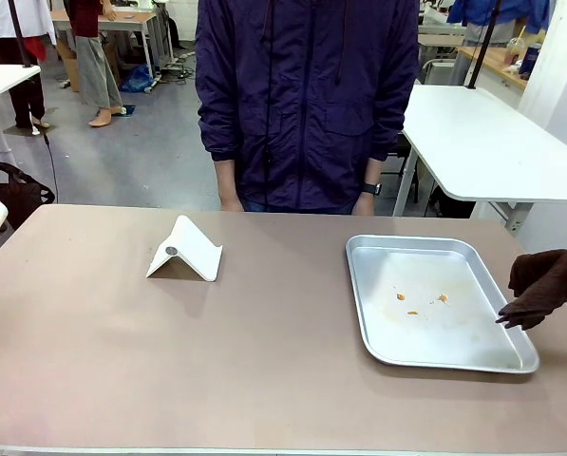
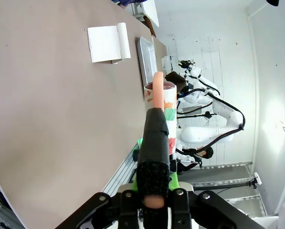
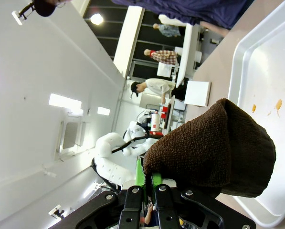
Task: Clean the surface of the table.
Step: Clean the area not pointed to by the person.
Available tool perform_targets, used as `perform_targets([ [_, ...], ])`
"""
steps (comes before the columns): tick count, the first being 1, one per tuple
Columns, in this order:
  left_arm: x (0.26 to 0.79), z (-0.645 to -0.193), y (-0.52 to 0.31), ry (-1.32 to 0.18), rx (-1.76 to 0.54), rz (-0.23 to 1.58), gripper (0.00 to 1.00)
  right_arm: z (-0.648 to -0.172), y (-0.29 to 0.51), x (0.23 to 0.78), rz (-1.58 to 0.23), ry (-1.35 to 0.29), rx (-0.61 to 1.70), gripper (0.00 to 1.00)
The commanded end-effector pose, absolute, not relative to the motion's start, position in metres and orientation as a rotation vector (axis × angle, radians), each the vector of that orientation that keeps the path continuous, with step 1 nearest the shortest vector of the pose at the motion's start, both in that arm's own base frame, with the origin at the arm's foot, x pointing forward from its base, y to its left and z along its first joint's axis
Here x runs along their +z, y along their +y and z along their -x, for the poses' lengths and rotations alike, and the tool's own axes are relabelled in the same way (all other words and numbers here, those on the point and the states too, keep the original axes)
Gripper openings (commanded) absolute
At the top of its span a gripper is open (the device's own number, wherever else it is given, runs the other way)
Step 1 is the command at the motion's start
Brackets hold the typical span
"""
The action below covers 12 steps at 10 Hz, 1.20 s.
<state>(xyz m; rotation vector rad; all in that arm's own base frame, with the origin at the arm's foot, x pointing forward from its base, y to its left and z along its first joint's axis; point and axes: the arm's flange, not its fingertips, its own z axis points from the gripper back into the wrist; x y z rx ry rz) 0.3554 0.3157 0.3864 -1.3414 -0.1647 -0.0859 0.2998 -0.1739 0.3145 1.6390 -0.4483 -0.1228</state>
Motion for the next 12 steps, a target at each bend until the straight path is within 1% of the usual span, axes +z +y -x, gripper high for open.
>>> perform_targets([
  [1,0.391,-0.353,0.314,-0.170,-0.089,1.357,0.22,-0.292,-0.166,0.333,-1.494,-0.484,-0.061,0.06],
  [2,0.391,-0.353,0.314,-0.170,-0.089,1.357,0.22,-0.298,-0.152,0.353,-1.369,-0.468,0.033,0.06],
  [3,0.391,-0.353,0.314,-0.170,-0.089,1.357,0.22,-0.310,-0.138,0.366,-1.267,-0.458,0.057,0.06],
  [4,0.391,-0.353,0.314,-0.170,-0.089,1.357,0.22,-0.325,-0.122,0.374,-1.134,-0.473,0.068,0.06],
  [6,0.391,-0.353,0.314,-0.170,-0.089,1.357,0.22,-0.352,-0.091,0.378,-0.969,-0.432,0.117,0.06],
  [7,0.391,-0.353,0.314,-0.170,-0.089,1.357,0.22,-0.363,-0.075,0.379,-0.894,-0.413,0.125,0.06],
  [9,0.391,-0.353,0.314,-0.170,-0.089,1.357,0.22,-0.377,-0.054,0.373,-0.751,-0.424,0.135,0.06],
  [10,0.391,-0.353,0.314,-0.170,-0.089,1.357,0.22,-0.383,-0.049,0.368,-0.697,-0.422,0.138,0.06],
  [12,0.391,-0.353,0.314,-0.170,-0.089,1.357,0.22,-0.394,-0.040,0.352,-0.645,-0.399,0.144,0.06],
])
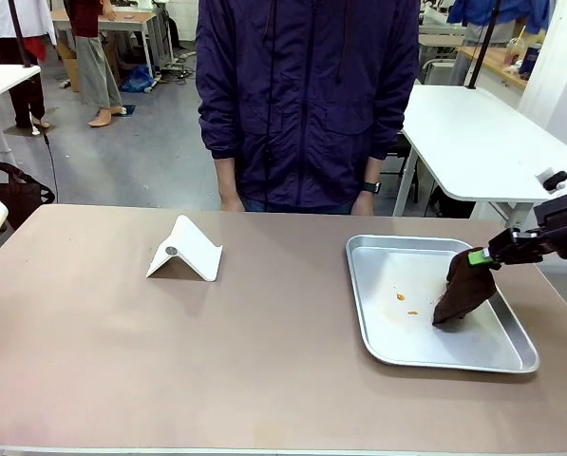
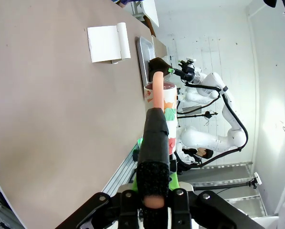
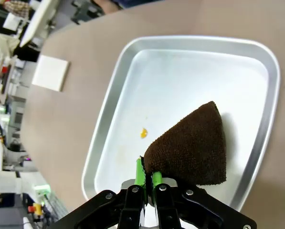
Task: Clean the surface of the table.
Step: Clean the area not pointed to by the person.
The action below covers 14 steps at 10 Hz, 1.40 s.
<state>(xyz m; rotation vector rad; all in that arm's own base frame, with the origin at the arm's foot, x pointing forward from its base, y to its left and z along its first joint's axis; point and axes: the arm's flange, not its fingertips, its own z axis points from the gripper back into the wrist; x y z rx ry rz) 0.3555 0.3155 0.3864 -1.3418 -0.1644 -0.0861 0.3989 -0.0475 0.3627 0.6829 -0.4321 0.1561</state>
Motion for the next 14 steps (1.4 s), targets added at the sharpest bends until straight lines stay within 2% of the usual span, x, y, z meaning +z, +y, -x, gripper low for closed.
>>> perform_targets([
  [1,0.391,-0.353,0.314,-0.170,-0.089,1.357,0.22,-0.400,-0.035,0.342,-0.639,-0.385,0.151,0.06],
  [8,0.391,-0.353,0.314,-0.170,-0.089,1.357,0.22,-0.426,0.009,0.276,-0.627,-0.258,0.192,0.06],
  [12,0.391,-0.353,0.314,-0.170,-0.089,1.357,0.22,-0.430,0.034,0.274,-0.699,-0.257,0.267,0.06],
  [14,0.391,-0.353,0.314,-0.170,-0.089,1.357,0.22,-0.429,0.048,0.277,-0.797,-0.250,0.310,0.06],
])
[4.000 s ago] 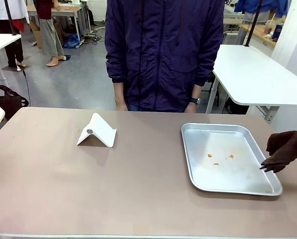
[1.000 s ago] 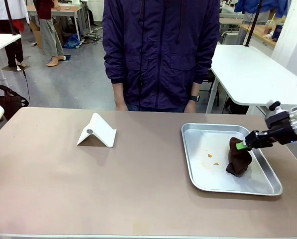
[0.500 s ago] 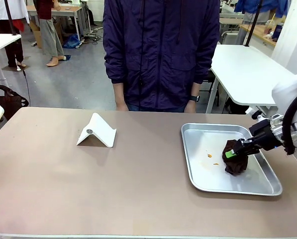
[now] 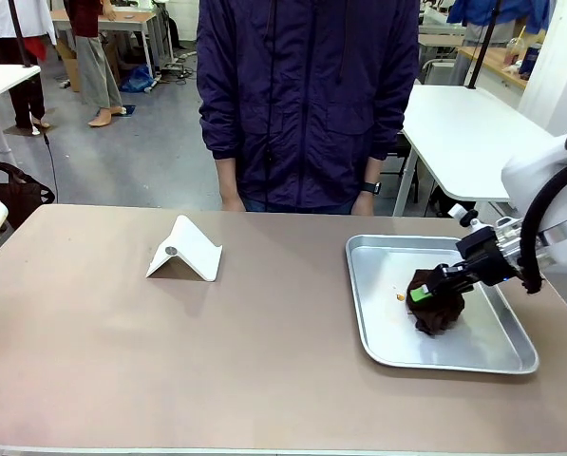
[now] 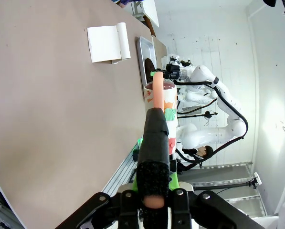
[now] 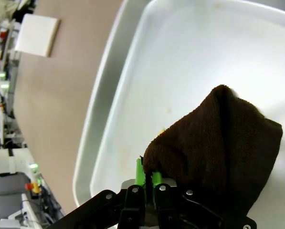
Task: Clean the surface of the table.
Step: Clean the area not pointed to by the person.
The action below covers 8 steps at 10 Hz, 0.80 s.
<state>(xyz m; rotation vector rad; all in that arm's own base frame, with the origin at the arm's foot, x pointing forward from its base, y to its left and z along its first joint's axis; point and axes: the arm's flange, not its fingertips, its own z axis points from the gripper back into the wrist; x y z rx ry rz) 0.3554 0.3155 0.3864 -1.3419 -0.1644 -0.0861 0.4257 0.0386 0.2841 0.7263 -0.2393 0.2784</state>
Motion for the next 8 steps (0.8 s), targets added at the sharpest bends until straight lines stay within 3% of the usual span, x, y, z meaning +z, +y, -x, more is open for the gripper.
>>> perform_targets([
  [1,0.391,-0.353,0.314,-0.170,-0.089,1.357,0.22,-0.429,0.055,0.279,-0.822,-0.264,0.323,0.06],
  [6,0.391,-0.353,0.314,-0.170,-0.089,1.357,0.22,-0.430,0.110,0.277,-0.855,-0.224,0.480,0.06],
  [8,0.391,-0.353,0.314,-0.170,-0.089,1.357,0.22,-0.440,0.106,0.262,-0.720,-0.253,0.385,0.06],
])
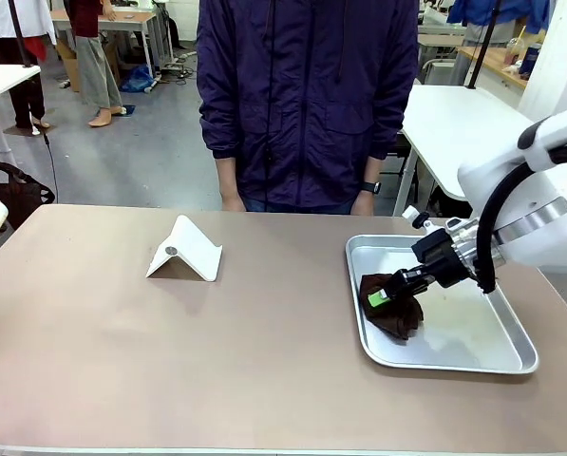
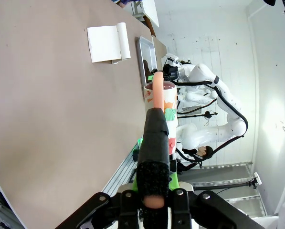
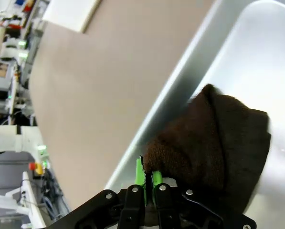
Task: Clean the surface of the table.
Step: Clean the area not pointed to by the person.
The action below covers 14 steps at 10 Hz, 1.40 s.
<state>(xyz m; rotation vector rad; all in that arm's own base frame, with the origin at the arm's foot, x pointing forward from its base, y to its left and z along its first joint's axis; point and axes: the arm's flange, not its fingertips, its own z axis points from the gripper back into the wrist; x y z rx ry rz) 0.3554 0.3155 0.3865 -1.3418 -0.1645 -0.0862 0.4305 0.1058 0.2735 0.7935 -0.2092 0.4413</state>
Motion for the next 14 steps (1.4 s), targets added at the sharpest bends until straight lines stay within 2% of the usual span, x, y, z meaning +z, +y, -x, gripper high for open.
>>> perform_targets([
  [1,0.391,-0.353,0.314,-0.170,-0.089,1.357,0.22,-0.441,0.101,0.259,-0.691,-0.258,0.362,0.06],
  [4,0.391,-0.353,0.314,-0.170,-0.089,1.357,0.22,-0.441,0.080,0.265,-0.644,-0.280,0.321,0.06],
  [6,0.391,-0.353,0.314,-0.170,-0.089,1.357,0.22,-0.441,0.064,0.266,-0.680,-0.273,0.290,0.06],
  [10,0.391,-0.353,0.314,-0.170,-0.089,1.357,0.22,-0.445,0.004,0.264,-0.631,-0.276,0.142,0.06],
  [12,0.391,-0.353,0.314,-0.170,-0.089,1.357,0.22,-0.441,-0.029,0.265,-0.652,-0.304,0.079,0.06],
  [14,0.391,-0.353,0.314,-0.170,-0.089,1.357,0.22,-0.438,-0.046,0.266,-0.752,-0.299,0.067,0.06],
])
